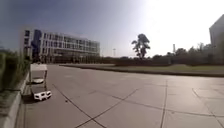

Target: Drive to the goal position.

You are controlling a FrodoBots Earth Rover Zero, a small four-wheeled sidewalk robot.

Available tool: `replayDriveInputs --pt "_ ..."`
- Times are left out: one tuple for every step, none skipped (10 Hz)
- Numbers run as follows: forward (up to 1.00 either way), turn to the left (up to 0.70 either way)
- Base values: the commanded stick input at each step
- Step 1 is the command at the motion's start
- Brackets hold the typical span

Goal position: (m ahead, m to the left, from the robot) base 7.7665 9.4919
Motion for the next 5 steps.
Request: replayDriveInputs --pt "0.00 0.69" --pt "0.00 0.19" --pt "0.00 0.00" --pt "0.00 0.00" --pt "0.00 0.00"
